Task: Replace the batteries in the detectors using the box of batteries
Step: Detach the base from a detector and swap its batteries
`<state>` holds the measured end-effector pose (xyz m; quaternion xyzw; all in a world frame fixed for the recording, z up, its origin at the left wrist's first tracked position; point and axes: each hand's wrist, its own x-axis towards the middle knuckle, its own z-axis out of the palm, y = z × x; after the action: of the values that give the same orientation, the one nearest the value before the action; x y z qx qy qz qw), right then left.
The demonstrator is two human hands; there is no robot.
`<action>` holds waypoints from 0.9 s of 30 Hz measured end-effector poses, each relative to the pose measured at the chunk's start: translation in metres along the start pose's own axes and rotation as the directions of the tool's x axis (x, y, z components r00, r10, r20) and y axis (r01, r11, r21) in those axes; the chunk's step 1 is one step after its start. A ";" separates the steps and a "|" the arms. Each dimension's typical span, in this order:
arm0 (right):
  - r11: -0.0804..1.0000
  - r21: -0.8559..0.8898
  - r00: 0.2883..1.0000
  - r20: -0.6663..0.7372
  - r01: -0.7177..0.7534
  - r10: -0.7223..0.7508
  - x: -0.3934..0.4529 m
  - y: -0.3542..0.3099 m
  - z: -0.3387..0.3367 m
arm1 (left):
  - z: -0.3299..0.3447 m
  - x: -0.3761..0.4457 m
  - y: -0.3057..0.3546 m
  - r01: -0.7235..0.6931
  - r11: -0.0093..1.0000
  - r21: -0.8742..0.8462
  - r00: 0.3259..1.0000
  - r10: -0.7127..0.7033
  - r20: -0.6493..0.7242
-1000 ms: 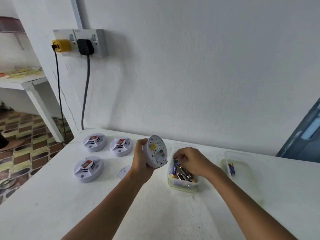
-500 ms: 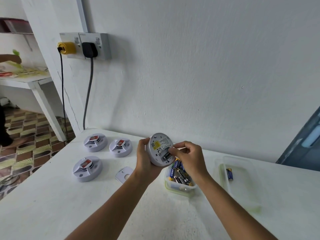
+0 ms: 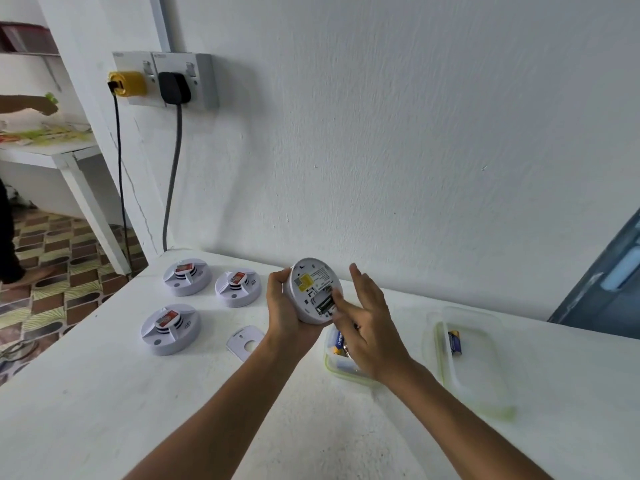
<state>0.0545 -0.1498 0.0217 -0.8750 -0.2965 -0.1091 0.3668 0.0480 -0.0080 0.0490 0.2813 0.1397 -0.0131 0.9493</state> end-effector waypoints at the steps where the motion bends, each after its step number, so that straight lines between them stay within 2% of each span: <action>1: 0.998 0.047 0.999 0.042 -0.034 0.032 0.002 0.003 -0.005 | 0.000 0.001 -0.001 0.000 1.000 0.003 1.000 0.000 0.001; 2: 0.990 0.112 0.996 0.054 -0.081 0.075 0.005 0.006 -0.010 | -0.001 0.002 -0.001 -0.001 1.000 0.007 1.000 0.001 0.004; 4: 0.965 0.187 0.982 -0.017 -0.184 0.190 0.012 0.014 -0.017 | 0.000 0.004 0.001 -0.009 0.999 0.031 1.000 0.009 0.005; 6: 0.957 0.022 0.958 0.004 -0.288 0.288 0.018 0.019 -0.022 | -0.001 0.007 0.002 -0.014 0.997 0.070 1.000 0.014 -0.007; 8: 0.913 -0.243 0.902 0.206 -0.327 0.379 0.024 0.020 -0.018 | -0.003 0.009 0.003 -0.011 0.995 0.104 1.000 0.013 -0.017; 10: 0.857 -0.451 0.813 0.384 -0.250 0.439 0.027 0.017 -0.008 | -0.007 0.009 0.003 -0.005 0.992 0.125 1.000 0.008 -0.028; 12: 0.812 -0.564 0.765 0.455 -0.150 0.457 0.029 0.013 0.002 | -0.009 0.010 0.001 0.005 0.991 0.134 0.999 0.000 -0.043; 17: 0.742 -0.665 0.790 0.409 -0.085 0.457 0.031 0.012 0.016 | -0.013 0.011 0.001 0.016 0.985 0.172 0.998 -0.004 -0.070; 19: 0.766 -0.628 0.787 0.398 -0.140 0.470 0.031 0.016 0.018 | -0.014 0.011 0.002 0.013 0.983 0.183 0.997 0.000 -0.073; 21: 0.818 -0.514 0.783 0.385 -0.258 0.488 0.033 0.022 0.016 | -0.015 0.012 0.003 0.008 0.983 0.185 0.997 0.005 -0.071; 24: 0.877 -0.074 0.848 0.228 -0.475 0.479 0.036 0.022 0.002 | -0.018 0.014 0.005 -0.001 0.983 0.186 0.997 0.016 -0.077; 25: 0.877 0.087 0.878 0.134 -0.473 0.460 0.036 0.017 -0.005 | -0.018 0.014 0.005 -0.003 0.982 0.189 0.997 0.019 -0.080; 27: 0.876 0.315 0.916 -0.043 -0.366 0.399 0.036 0.008 -0.015 | -0.016 0.016 0.004 -0.003 0.981 0.194 0.996 0.021 -0.089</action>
<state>0.0886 -0.1485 0.0424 -0.8431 -0.1106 -0.0348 0.5251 0.0593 0.0052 0.0337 0.3736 0.1788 -0.0084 0.9102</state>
